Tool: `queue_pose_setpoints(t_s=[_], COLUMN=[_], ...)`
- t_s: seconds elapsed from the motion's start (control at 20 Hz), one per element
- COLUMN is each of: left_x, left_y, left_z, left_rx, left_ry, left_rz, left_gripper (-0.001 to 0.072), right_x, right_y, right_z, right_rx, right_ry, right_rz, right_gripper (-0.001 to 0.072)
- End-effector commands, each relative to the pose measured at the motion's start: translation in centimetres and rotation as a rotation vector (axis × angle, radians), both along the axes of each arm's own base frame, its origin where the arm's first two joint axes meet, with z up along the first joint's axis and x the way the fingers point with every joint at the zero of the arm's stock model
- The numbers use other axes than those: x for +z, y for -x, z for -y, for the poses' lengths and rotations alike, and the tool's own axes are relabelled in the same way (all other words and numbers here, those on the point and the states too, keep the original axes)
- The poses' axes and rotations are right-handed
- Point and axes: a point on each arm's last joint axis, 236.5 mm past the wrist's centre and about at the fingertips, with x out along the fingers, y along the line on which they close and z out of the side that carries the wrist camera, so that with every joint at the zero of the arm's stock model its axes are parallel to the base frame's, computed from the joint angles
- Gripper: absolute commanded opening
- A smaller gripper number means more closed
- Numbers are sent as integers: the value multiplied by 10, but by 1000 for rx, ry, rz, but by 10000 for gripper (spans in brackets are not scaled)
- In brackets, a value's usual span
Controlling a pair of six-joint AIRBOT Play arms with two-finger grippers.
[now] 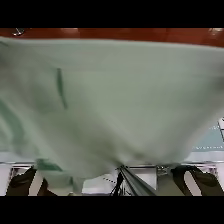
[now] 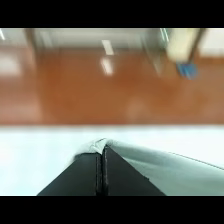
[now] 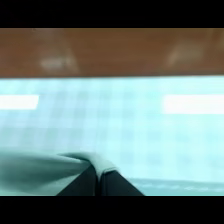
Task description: Fold the shirts.
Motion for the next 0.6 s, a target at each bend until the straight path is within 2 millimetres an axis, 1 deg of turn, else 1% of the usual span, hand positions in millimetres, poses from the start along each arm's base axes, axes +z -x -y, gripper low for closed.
queue_pose_setpoints(t_s=[0.0, 0.1, 0.15, 0.2, 0.35, 0.45, 0.55], left_x=[-115, -172, -193, -208, -249, -269, -282], left_y=[-61, -104, -128, -150, -212, -246, -270], left_z=[26, 30, 33, 34, 40, 40, 42], left_rx=[-139, -121, -106, -91, -56, -21, -17], left_ry=[177, 198, 206, 211, 260, 339, 377], left_rz=[-205, -283, -304, -316, -380, -434, -468], left_gripper=[24, 24, 24, 25, 24, 24, 24], right_x=[-85, -136, -157, -177, -224, -248, -270], right_y=[-59, -101, -120, -142, -212, -257, -291], right_z=[-2, 9, 13, 13, 16, 24, 30], right_rx=[18, -7, -15, -9, -32, -71, -85], right_ry=[-110, -142, -156, -176, -294, -352, -380], right_rz=[-142, -212, -252, -284, -300, -300, -336], right_gripper=[15, 15, 15, 15, 15, 15, 15])
